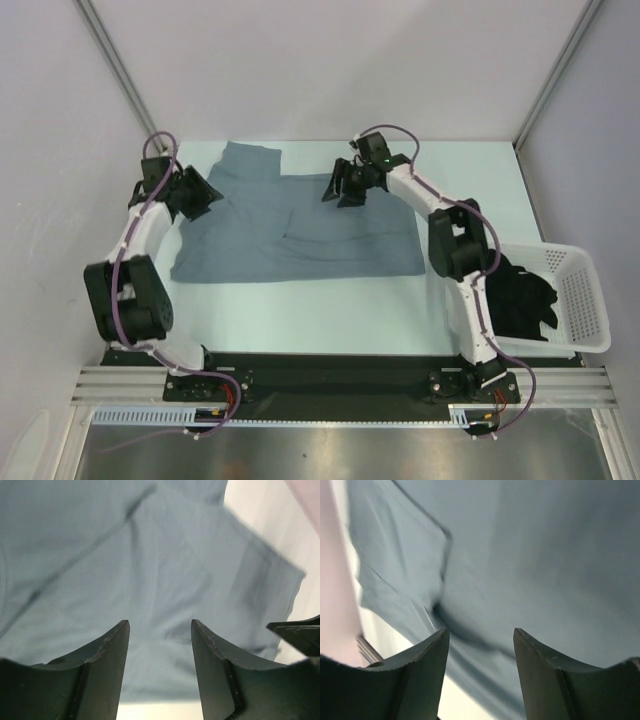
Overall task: Fold and stack the t-shirts
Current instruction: Fold the tshirt
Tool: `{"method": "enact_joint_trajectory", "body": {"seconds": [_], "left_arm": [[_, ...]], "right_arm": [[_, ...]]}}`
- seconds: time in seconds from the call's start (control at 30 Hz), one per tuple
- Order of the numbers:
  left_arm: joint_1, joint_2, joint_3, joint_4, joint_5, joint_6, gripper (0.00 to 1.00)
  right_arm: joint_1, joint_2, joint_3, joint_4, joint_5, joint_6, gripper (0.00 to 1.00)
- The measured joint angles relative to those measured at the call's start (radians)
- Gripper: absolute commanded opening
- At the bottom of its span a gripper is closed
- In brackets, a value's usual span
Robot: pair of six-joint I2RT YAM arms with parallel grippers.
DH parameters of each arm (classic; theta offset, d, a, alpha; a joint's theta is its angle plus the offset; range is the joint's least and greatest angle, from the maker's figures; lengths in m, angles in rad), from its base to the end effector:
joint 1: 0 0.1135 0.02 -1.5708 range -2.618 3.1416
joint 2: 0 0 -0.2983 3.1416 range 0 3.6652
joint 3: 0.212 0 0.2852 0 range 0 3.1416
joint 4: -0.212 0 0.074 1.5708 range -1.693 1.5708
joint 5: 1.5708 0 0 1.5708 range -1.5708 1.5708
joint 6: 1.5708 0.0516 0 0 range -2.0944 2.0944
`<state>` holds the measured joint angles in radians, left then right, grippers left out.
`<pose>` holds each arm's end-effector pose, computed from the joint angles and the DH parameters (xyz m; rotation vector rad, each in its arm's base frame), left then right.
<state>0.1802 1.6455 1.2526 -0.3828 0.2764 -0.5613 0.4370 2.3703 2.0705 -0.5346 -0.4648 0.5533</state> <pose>0.4069 0.0598 0.2731 -0.7274 2.2522 -0.5106 0.5326 0.2743 0.2074 -0.0836 2.5388 0.9905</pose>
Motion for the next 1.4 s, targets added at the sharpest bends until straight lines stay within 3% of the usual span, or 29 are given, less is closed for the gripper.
{"method": "enact_joint_trajectory", "body": {"seconds": [0.13,0.33,0.5,0.57,0.9,1.03,1.23,1.4], "left_arm": [[0.006,-0.128,-0.212,0.019,0.062,0.040,0.53],[0.076,-0.104,-0.357,0.005,0.109,0.074,0.51],[0.179,-0.103,-0.375,0.008,0.125,0.093,0.47],[0.213,-0.103,-0.383,0.007,0.123,0.100,0.47],[0.240,-0.101,-0.412,-0.027,0.064,0.103,0.46],[0.262,-0.091,-0.412,-0.039,0.034,0.103,0.45],[0.324,-0.033,-0.393,-0.048,0.031,0.100,0.41],[0.335,-0.031,-0.376,-0.070,0.010,0.114,0.44]], "right_arm": [[-0.018,-0.231,-0.301,-0.040,0.030,-0.070,0.57],[-0.078,-0.303,-0.403,-0.135,0.151,-0.173,0.54],[-0.128,-0.324,-0.486,-0.208,0.286,-0.246,0.45],[-0.127,-0.362,-0.558,-0.217,0.330,-0.263,0.37],[-0.113,-0.562,-0.725,-0.251,0.469,-0.277,0.33],[-0.121,-0.568,-0.795,-0.227,0.490,-0.275,0.24],[-0.124,-0.544,-0.851,-0.217,0.538,-0.258,0.23],[-0.120,-0.537,-0.873,-0.221,0.594,-0.232,0.24]]}}
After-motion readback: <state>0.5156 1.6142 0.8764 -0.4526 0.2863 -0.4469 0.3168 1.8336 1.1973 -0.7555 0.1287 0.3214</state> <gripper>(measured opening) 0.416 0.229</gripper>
